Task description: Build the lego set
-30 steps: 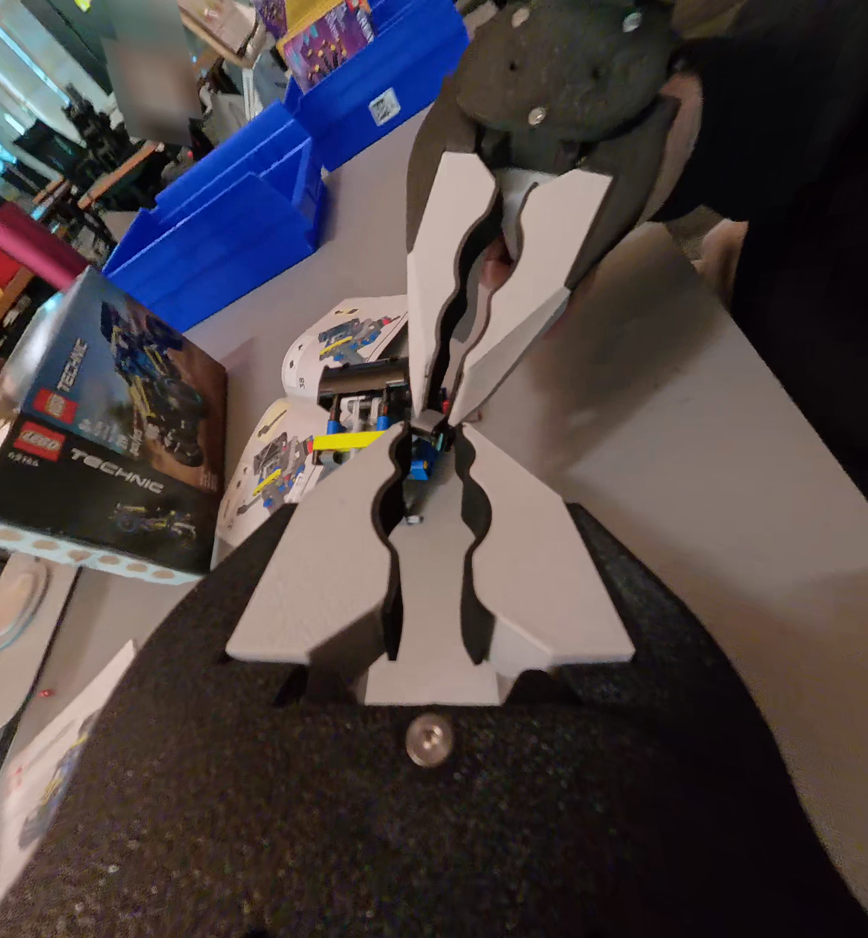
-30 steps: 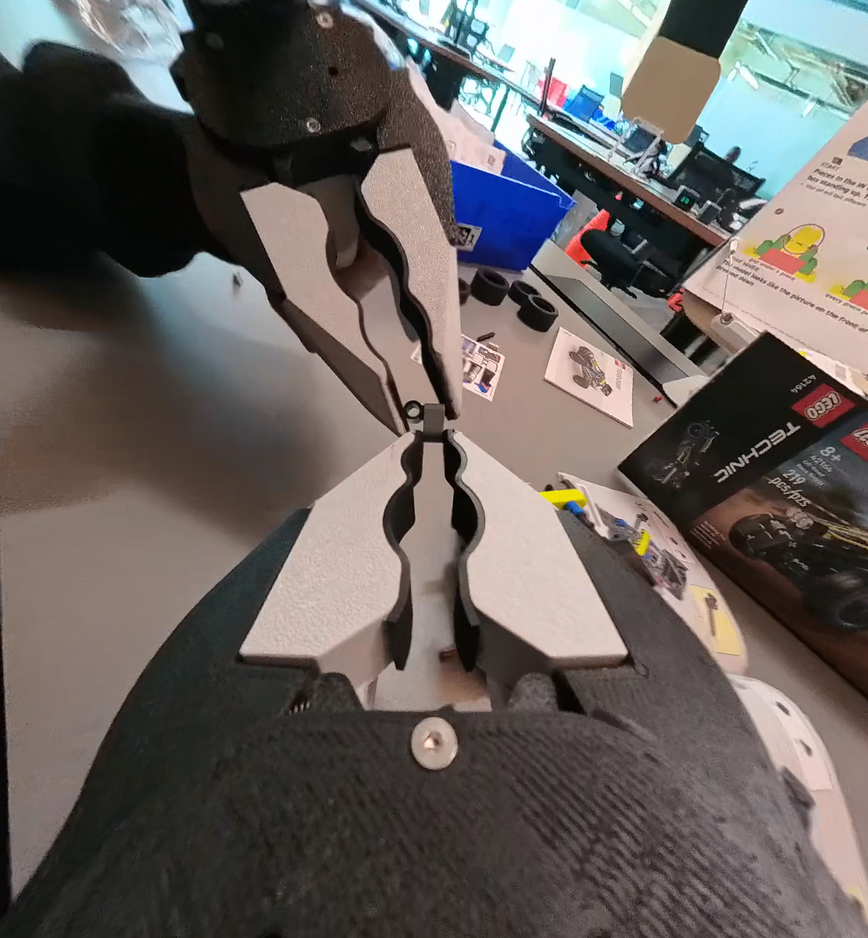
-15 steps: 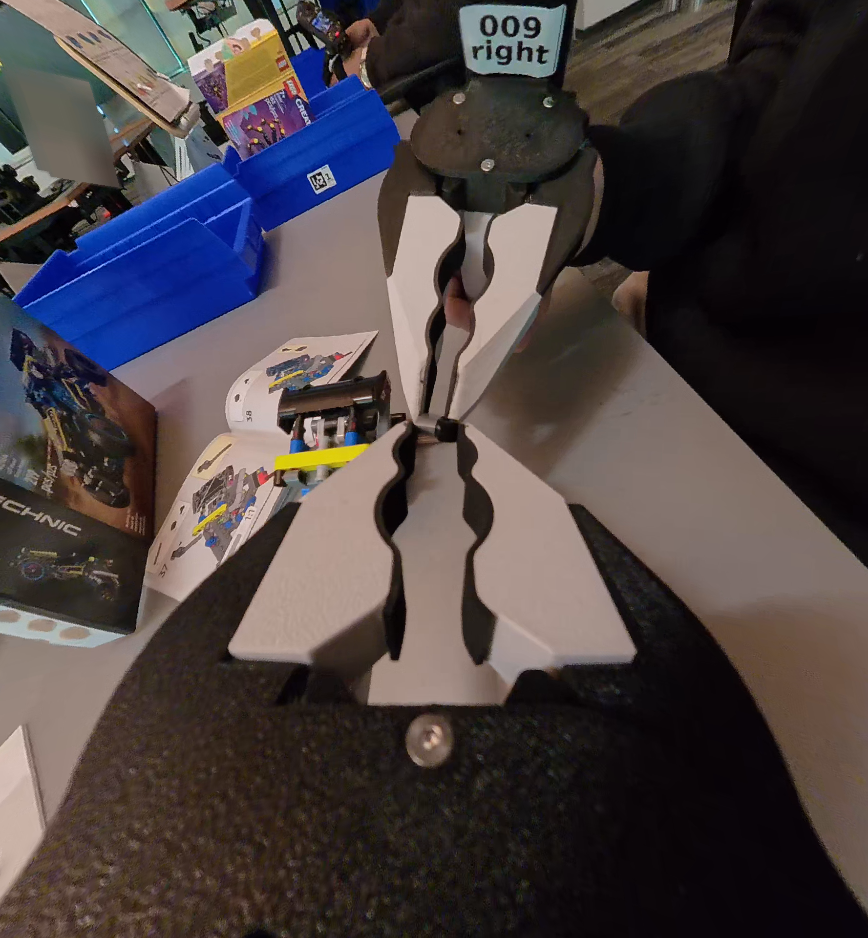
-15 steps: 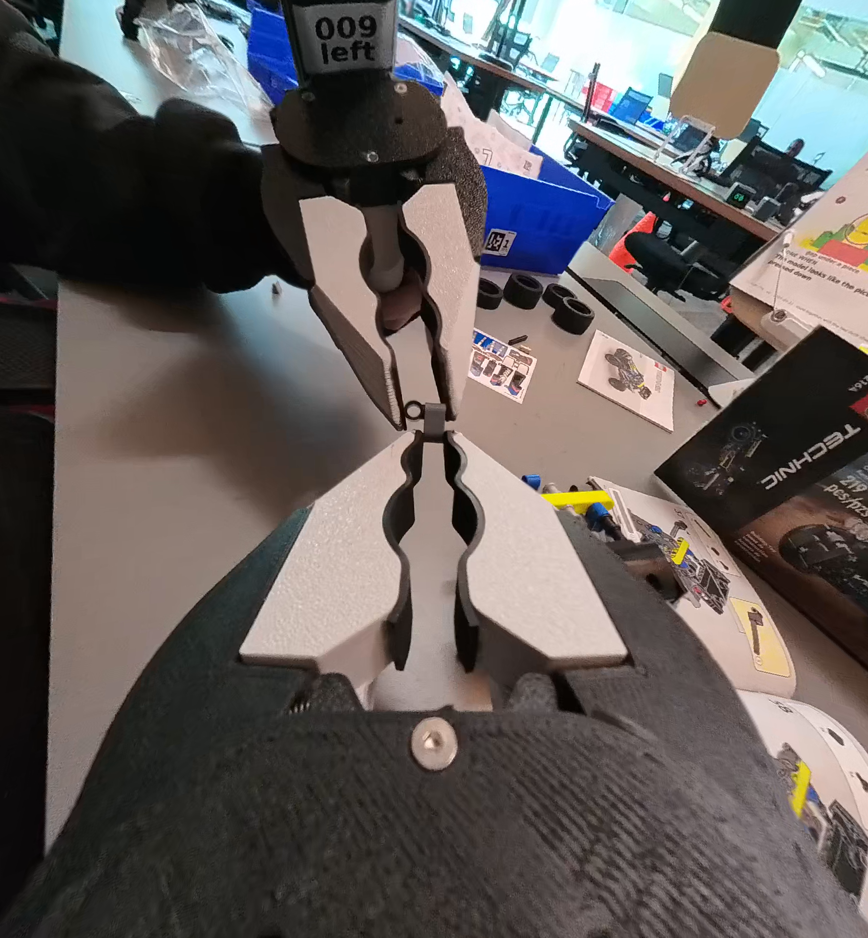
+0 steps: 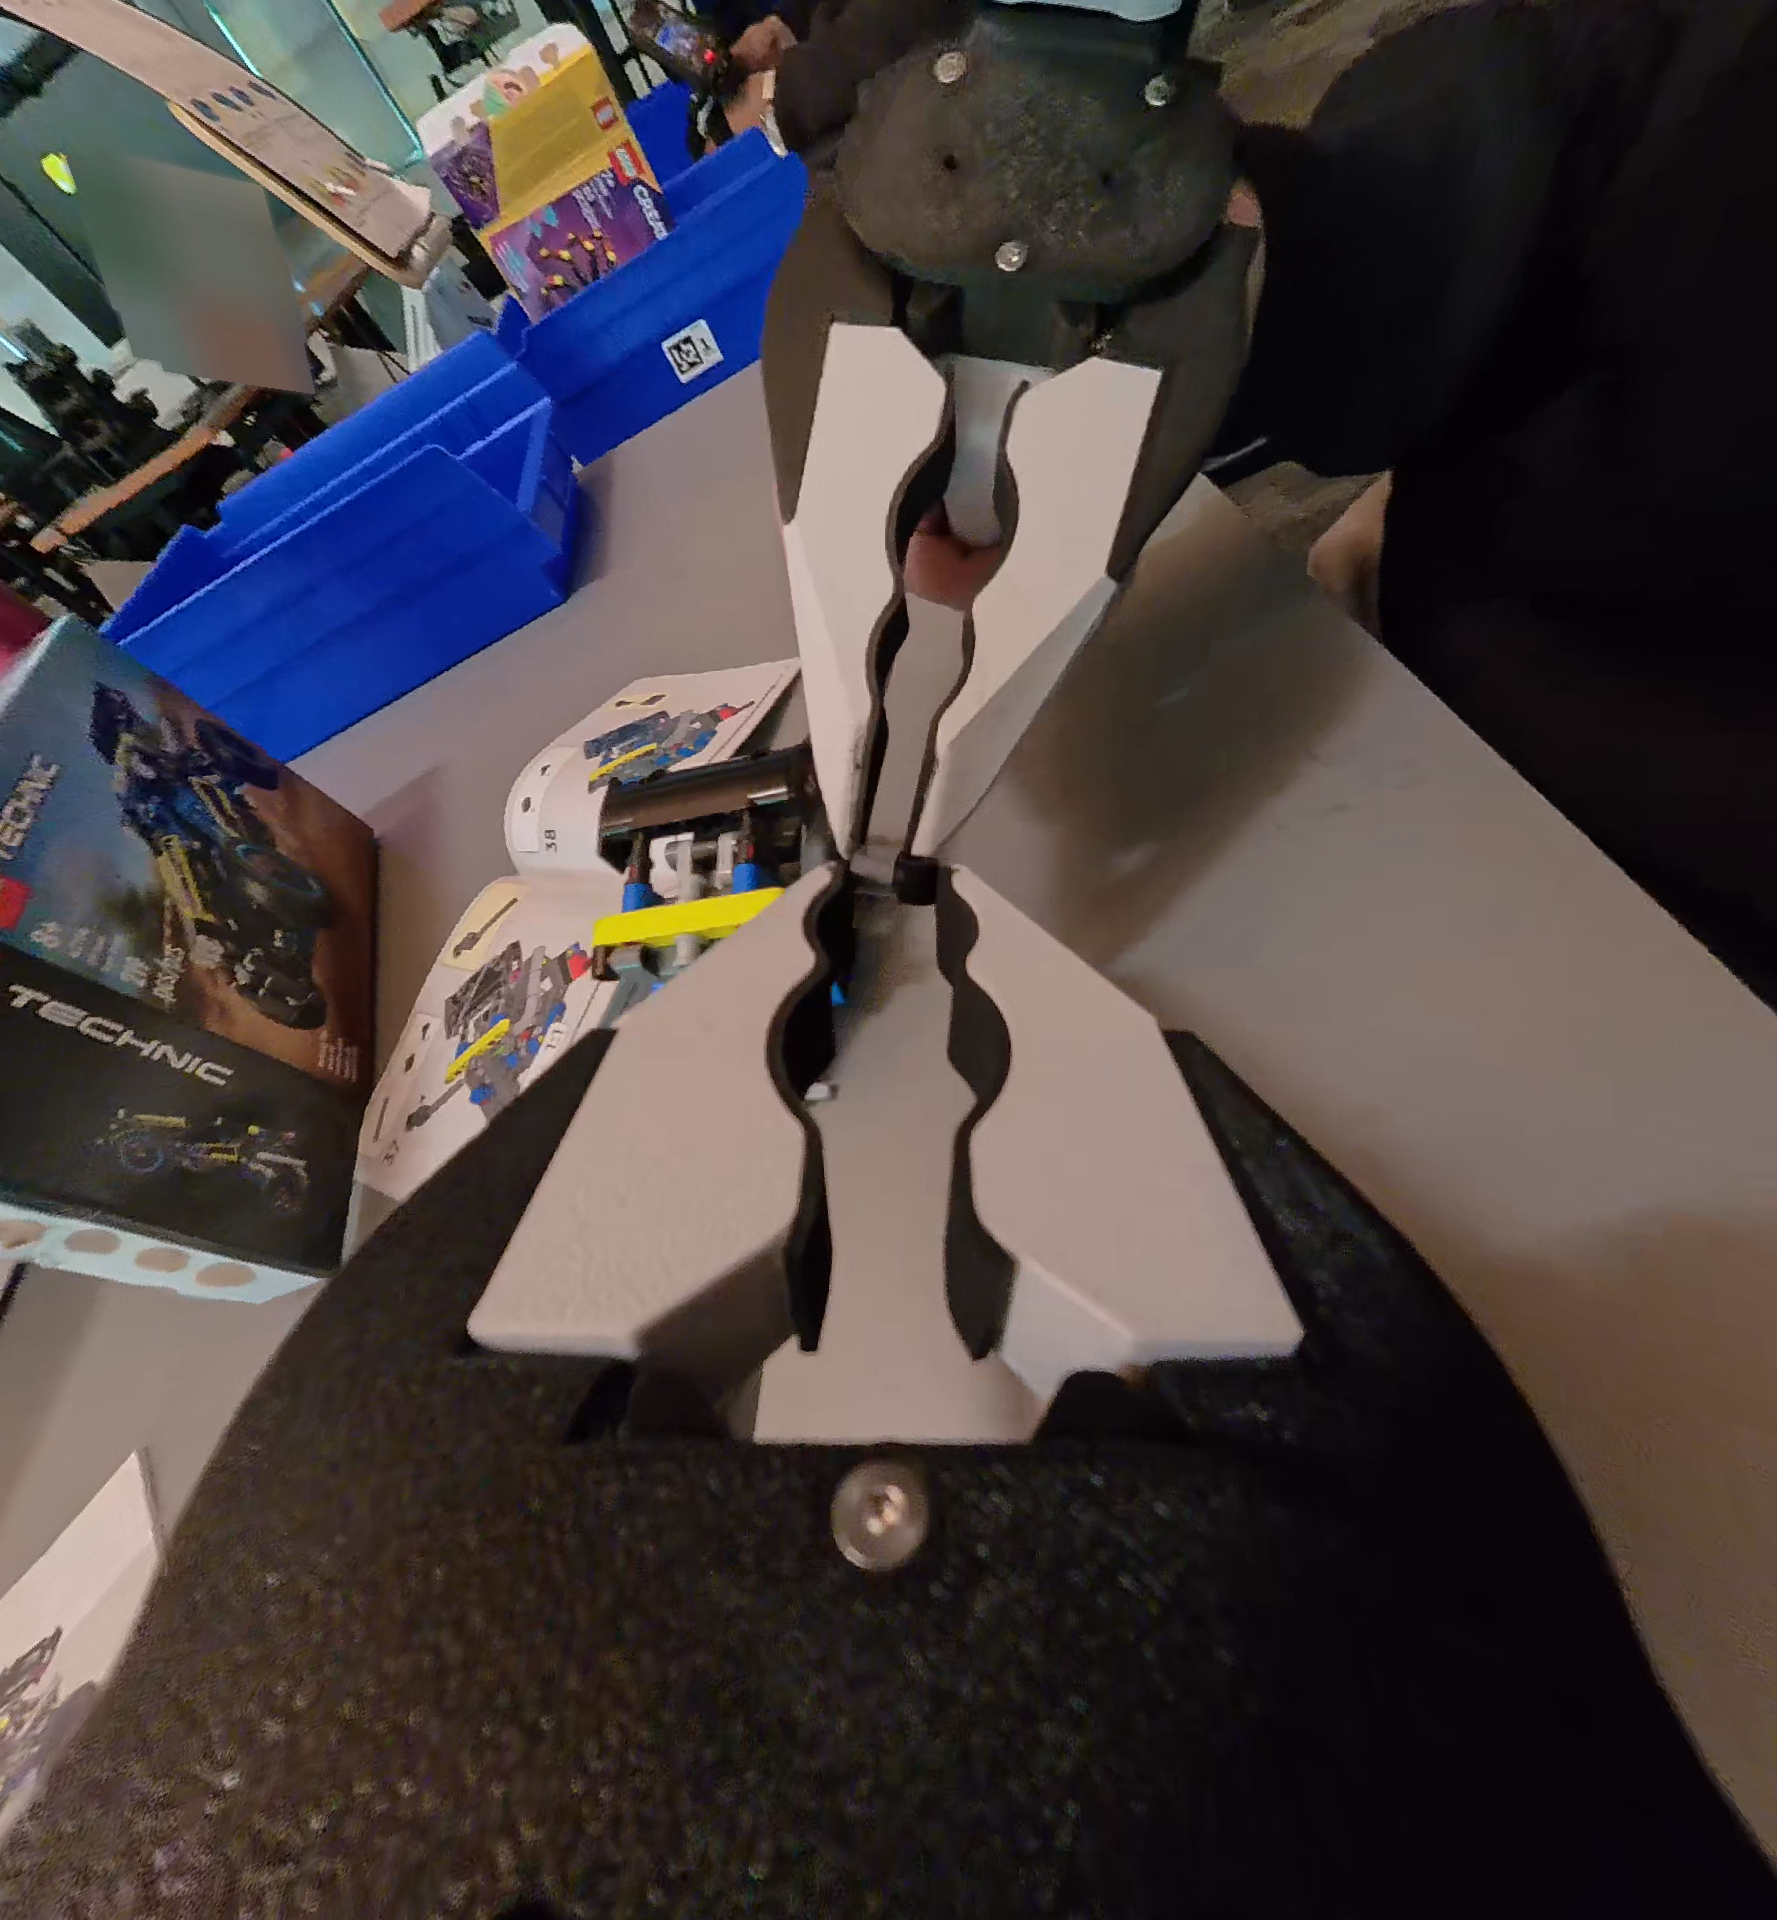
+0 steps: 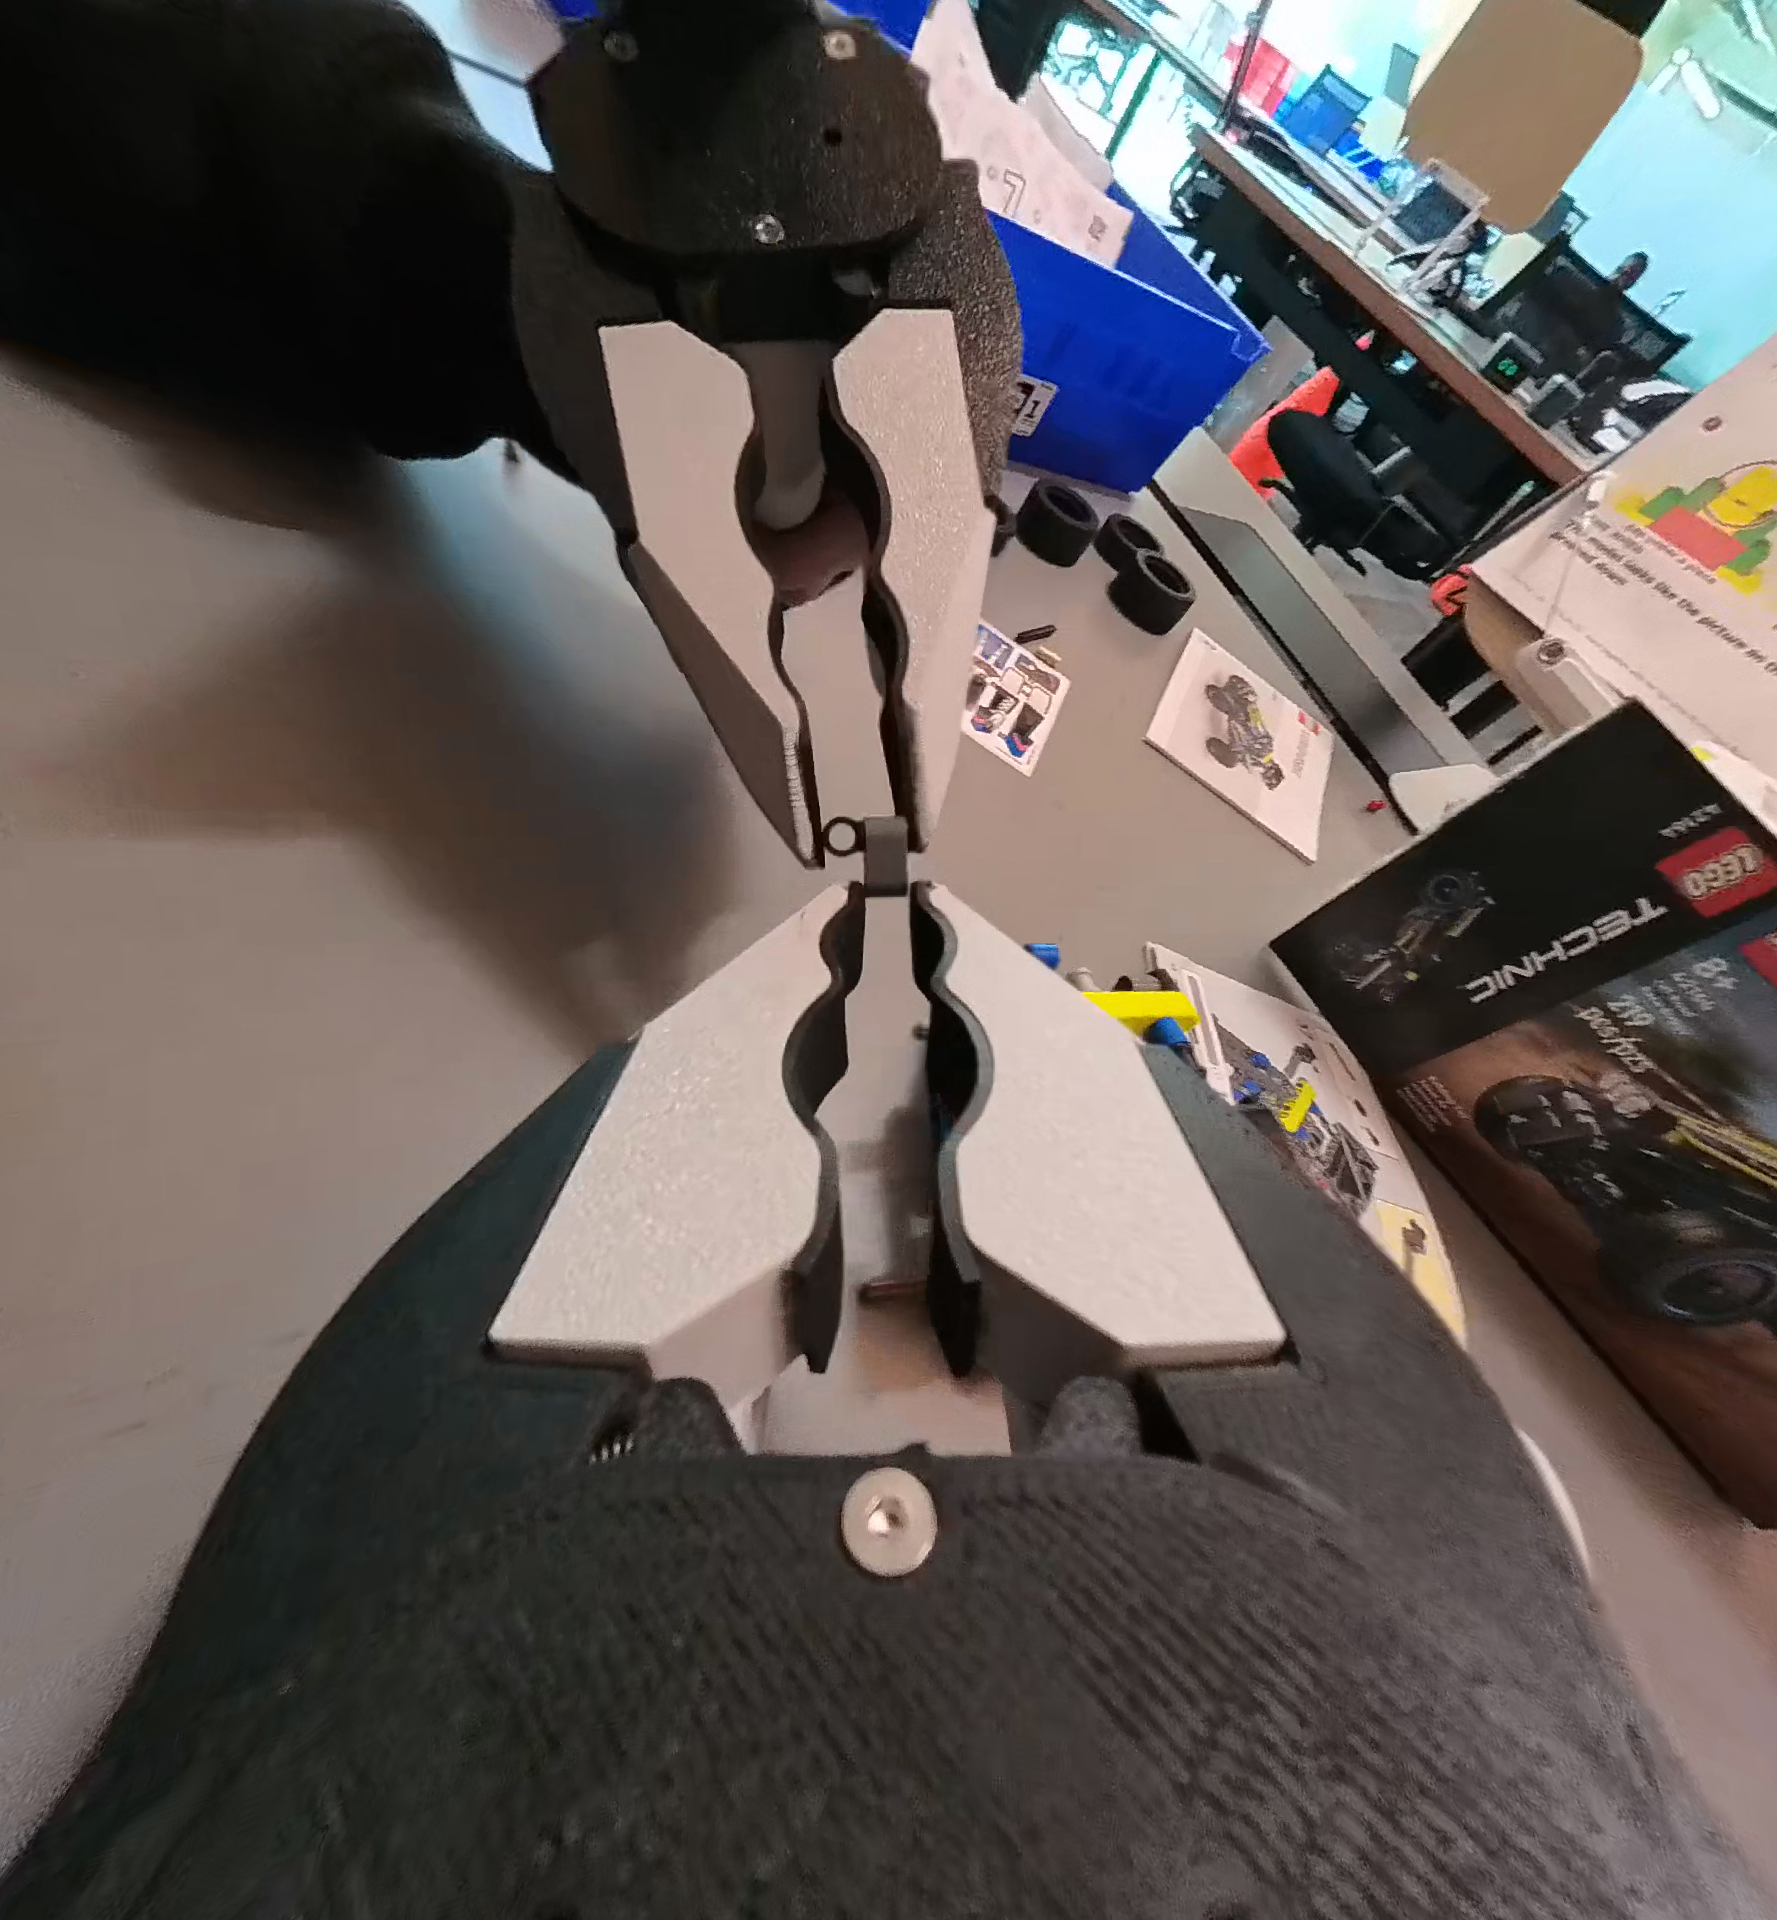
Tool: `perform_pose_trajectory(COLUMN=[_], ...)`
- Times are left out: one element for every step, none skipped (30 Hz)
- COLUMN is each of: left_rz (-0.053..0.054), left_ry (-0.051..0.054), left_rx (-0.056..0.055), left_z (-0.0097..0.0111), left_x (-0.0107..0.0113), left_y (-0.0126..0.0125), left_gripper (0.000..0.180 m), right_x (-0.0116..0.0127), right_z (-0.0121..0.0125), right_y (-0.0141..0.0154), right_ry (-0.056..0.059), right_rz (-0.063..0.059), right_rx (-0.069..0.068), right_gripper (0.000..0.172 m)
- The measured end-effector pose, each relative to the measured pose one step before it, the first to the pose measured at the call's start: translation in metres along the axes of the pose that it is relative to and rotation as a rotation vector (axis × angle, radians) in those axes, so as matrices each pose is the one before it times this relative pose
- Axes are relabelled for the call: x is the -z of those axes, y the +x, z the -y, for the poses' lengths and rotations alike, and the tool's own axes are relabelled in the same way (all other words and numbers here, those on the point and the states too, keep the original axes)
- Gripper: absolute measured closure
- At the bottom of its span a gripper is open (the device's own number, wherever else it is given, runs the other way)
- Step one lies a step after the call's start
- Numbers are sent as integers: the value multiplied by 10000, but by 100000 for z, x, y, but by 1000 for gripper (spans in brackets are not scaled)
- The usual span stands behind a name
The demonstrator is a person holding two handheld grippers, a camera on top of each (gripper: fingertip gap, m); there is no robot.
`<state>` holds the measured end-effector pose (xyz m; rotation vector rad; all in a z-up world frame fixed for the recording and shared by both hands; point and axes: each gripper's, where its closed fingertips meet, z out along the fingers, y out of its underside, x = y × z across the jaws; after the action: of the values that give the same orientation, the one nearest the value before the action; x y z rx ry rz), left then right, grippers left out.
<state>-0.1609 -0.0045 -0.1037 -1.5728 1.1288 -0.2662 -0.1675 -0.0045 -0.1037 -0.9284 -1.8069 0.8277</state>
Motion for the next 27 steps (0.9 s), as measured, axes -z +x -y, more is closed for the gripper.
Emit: perform_pose_trajectory(left_rz=[103,72,122,194,191,153,138,50,-43,2,26,43,168,243,212,163,68,-78,-126,-190,-191,-106,-22,-35,-46,-1,5], left_ry=[0,-75,-136,-155,-111,-71,-19,71,142,224,232,116,-5,-84,-148,-175,-175,-191,-209,-223,-160,-70,-16,-2,-9,8,14], left_rx=[-19,54,100,129,167,236,314,352,356,328,304,266,150,-21,-117,-97,-34,40,84,74,57,50,66,122,179,166,125], left_z=[-96,-193,-313,-402,-401,-398,-334,-190,-41,129,202,73,-113,-257,-392,-425,-448,-455,-439,-380,-226,-72,-12,-33,-99,-103,-128], left_x=[63,58,79,106,145,155,158,138,108,93,74,54,50,54,55,42,-3,-57,-78,-84,-67,-35,-49,-80,-143,-193,-219], left_y=[-133,-122,-230,-359,-398,-389,-425,-354,-266,-348,-369,-358,-467,-437,-282,-128,21,198,213,199,130,-48,-184,-176,-142,-187,-171], left_gripper=[168,168,167,167,167,167,167,167,167,167,167,168,168,168,168,168,168,167,167,167,167,167,167,167,167,168,168], right_x=[82,140,300,633,983,1107,971,510,-283,-1069,-1593,-1755,-1550,-1180,-871,-647,-503,-416,-304,-158,-11,144,219,269,304,284,254], right_z=[-29,-1,-4,-30,-47,-108,-366,-764,-1141,-1589,-1863,-1565,-1086,-847,-776,-783,-745,-782,-832,-791,-645,-440,-518,-606,-796,-975,-867], right_y=[220,-36,22,595,1566,2479,3157,3441,2823,1853,911,-54,-894,-820,-290,-375,-633,-592,-490,-226,42,255,299,348,496,662,558], right_ry=[-30,-24,-73,-133,-112,-84,-161,-298,-369,-432,-536,-440,-270,-256,-271,-284,-280,-264,-254,-220,-124,1,-54,-67,-143,-209,-99], right_rz=[-162,35,93,-93,-493,-839,-1071,-1116,-703,-227,116,421,660,407,-61,-31,188,216,184,76,-41,-102,-51,-36,-103,-195,-123], right_rx=[29,-14,-55,-34,-71,-144,-154,-93,59,30,-210,-278,-75,260,460,418,257,149,172,189,132,54,13,28,58,60,63], right_gripper=[164,160,157,155,155,155,156,160,163,169,172,172,172,172,172,172,172,172,172,172,172,172,172,172,172,172,172])
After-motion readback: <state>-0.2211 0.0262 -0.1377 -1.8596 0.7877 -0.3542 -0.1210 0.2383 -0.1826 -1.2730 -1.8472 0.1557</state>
